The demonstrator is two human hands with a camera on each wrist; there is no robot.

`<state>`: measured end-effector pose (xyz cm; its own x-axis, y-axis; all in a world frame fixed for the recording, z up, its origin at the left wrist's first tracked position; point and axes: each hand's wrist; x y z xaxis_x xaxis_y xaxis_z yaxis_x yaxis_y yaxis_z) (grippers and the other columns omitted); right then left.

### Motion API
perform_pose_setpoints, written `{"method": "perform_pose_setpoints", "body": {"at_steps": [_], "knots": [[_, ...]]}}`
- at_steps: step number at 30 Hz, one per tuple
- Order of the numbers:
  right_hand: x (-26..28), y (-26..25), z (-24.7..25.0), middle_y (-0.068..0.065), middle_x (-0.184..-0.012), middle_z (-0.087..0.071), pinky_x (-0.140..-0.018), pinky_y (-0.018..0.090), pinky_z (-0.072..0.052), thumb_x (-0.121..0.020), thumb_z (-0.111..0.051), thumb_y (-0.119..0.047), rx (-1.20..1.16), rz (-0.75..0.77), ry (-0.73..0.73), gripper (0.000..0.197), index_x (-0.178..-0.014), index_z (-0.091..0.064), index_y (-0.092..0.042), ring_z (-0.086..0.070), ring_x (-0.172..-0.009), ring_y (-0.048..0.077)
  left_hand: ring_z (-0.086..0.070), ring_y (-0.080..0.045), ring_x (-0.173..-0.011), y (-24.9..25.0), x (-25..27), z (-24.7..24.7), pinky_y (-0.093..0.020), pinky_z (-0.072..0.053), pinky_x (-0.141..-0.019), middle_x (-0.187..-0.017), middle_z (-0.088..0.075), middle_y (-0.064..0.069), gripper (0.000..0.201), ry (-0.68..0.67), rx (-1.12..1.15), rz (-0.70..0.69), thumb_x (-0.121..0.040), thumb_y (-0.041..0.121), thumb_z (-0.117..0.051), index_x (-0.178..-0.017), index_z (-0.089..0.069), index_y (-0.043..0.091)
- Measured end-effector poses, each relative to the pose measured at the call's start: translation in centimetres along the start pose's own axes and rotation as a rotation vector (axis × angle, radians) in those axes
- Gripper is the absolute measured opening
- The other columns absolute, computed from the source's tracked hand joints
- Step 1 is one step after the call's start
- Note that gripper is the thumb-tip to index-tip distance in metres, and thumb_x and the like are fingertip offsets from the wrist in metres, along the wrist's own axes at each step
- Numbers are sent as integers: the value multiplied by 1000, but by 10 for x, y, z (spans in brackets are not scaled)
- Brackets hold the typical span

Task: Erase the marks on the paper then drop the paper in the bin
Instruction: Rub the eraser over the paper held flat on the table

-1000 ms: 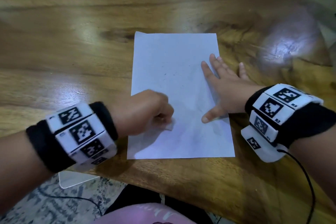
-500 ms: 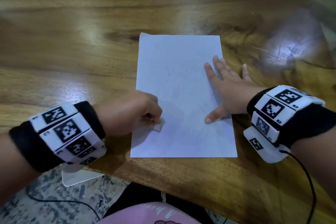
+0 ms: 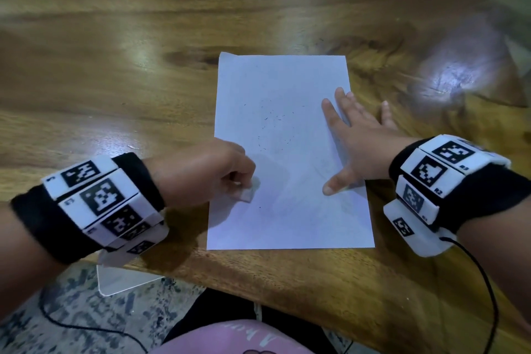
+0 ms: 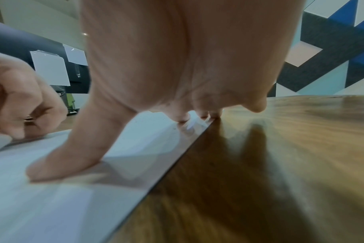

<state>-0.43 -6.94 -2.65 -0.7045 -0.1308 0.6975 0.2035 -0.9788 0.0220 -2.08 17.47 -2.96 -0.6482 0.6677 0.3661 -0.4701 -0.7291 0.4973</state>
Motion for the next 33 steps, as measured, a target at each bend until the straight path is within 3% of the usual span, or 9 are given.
{"method": "perform_pose_setpoints", "body": {"at_steps": [4, 8, 12, 16, 20, 22, 26, 30, 33], "knots": [[-1, 0, 0, 3, -145, 45, -111, 59, 14, -54, -70, -73, -5, 0, -3, 145, -140, 36, -22, 36, -136, 18, -44, -7, -67, 17, -29, -1, -10, -31, -58, -74, -45, 11, 3, 38, 26, -24, -81, 17, -62, -83, -60, 17], [-2, 0, -1, 2, -146, 45, -111, 59, 15, -54, -70, -73, -3, -3, 1, 145, -140, 35, -22, 36, -136, 17, -46, -7, -64, 13, -22, -14, -14, -33, -57, -74, -45, 7, 17, 54, 24, -87, -83, 20, -59, -69, -50, 21], [-2, 3, -2, 2, -146, 45, -111, 58, 16, -54, -70, -73, -18, 13, 14, 145, -141, 34, -23, 37, -136, 16, -53, -12, -71, 10, -6, -14, -30, -45, -65, -79, -56, 3, 6, -80, -22, -105, -80, 18, -62, -75, -60, 18], [-3, 7, -4, 1, -146, 44, -112, 53, 17, -53, -69, -74, -37, 49, 44, 145, -141, 34, -23, 37, -136, 15, -47, 4, -60, 22, -37, 8, -8, -35, -59, -64, -49, 15, 8, 32, 17, -80, -75, 15, -67, -81, -65, 20], [-4, 9, -8, 1, -148, 41, -113, 51, 17, -51, -65, -79, -24, 59, 99, 144, -142, 32, -23, 35, -137, 17, -51, -9, -64, 40, -83, 22, -12, -36, -60, -71, -59, 6, 15, 152, 49, -92, -74, 17, -68, -89, -66, 18], [-4, 10, -11, 0, -150, 37, -115, 50, 14, -50, -65, -80, -33, 55, 119, 145, -143, 29, -21, 31, -140, 17, -52, -15, -70, 47, -98, 20, -22, -37, -60, -77, -62, 2, 15, 145, 23, -64, -76, 20, -68, -90, -66, 16], [-3, 11, -11, 0, -151, 36, -116, 48, 12, -51, -66, -79, -47, 60, 124, 145, -145, 27, -19, 29, -141, 17, -51, -17, -67, 46, -88, 8, -8, -31, -55, -72, -62, -1, 9, 117, 24, -83, -77, 18, -68, -70, -62, 16], [-3, 12, -11, 0, -150, 38, -115, 51, 14, -52, -66, -78, -44, 59, 117, 143, -144, 28, -20, 31, -140, 16, -55, -17, -71, 43, -57, -2, -8, -32, -60, -75, -63, 0, 9, -106, -8, -144, -78, 21, -66, -77, -67, 13], [-3, 12, -11, 0, -150, 39, -114, 52, 14, -53, -65, -79, -47, 61, 110, 143, -144, 29, -20, 32, -139, 16, -51, -12, -68, 45, -71, 8, -3, -31, -59, -68, -56, 10, 4, -35, 0, -114, -76, 17, -68, -79, -69, 15]]}}
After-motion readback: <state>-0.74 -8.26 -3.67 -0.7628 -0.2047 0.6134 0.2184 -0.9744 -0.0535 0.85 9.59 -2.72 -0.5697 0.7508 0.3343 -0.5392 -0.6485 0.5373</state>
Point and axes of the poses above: each hand's wrist, its own x-axis away from the middle knuckle, its own z-axis out of the back of the hand, y = z × x
